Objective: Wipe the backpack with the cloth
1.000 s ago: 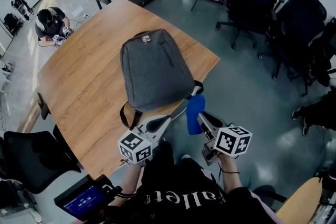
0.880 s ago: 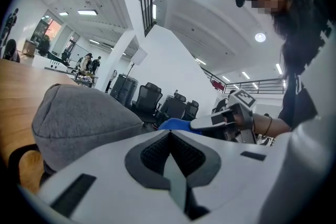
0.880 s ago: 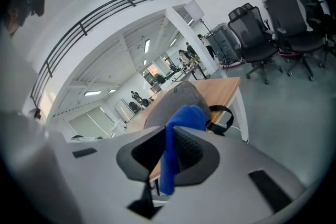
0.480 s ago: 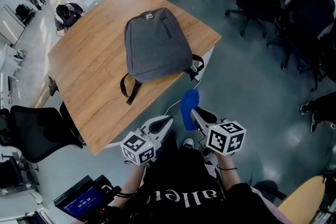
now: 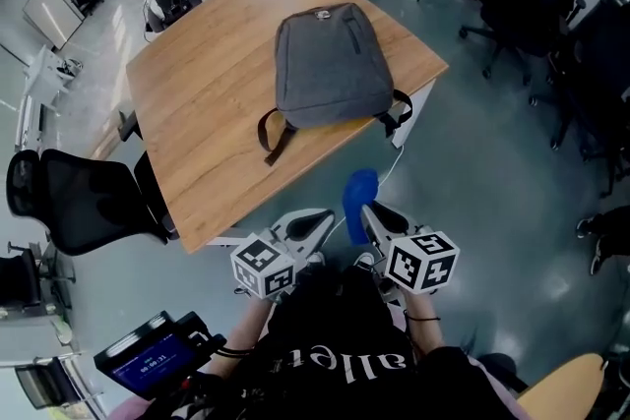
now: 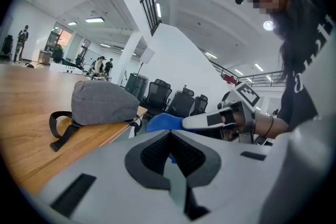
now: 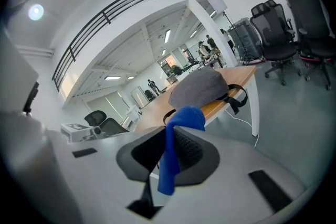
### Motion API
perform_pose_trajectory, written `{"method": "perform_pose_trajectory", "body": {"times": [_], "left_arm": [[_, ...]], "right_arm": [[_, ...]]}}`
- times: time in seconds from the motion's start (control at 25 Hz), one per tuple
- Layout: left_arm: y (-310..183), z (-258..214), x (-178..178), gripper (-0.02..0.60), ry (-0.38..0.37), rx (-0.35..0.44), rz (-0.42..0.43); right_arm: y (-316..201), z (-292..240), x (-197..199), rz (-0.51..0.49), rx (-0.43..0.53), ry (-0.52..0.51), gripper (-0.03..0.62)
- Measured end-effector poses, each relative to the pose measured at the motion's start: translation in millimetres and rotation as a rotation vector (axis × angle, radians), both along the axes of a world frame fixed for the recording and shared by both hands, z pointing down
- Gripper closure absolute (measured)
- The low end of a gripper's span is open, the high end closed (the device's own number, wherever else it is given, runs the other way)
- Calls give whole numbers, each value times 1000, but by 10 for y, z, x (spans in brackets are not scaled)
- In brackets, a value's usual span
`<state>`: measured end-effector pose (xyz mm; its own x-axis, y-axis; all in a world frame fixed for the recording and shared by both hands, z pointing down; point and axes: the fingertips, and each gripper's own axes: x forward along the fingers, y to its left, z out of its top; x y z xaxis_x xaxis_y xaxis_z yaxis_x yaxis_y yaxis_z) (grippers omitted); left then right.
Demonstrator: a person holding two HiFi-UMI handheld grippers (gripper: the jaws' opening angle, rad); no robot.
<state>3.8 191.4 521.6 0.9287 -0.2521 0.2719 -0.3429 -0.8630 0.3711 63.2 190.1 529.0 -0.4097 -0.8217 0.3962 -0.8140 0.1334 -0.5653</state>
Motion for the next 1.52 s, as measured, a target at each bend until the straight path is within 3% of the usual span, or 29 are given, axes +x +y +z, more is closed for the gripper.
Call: {"method": "perform_pose_trajectory", "body": {"times": [0.36,0.96,1.52], "left_arm": [[102,-226,-217,581,28,34,84],[106,-327,-1166,581,95,30,63],[376,-335,-1087,581,127,56,177]], "right_arm": [[87,-183,-236,65,21,67,539],[286,-377,-1305,58,104,138,539],[602,-242,-1352,132,72,173,540]]}}
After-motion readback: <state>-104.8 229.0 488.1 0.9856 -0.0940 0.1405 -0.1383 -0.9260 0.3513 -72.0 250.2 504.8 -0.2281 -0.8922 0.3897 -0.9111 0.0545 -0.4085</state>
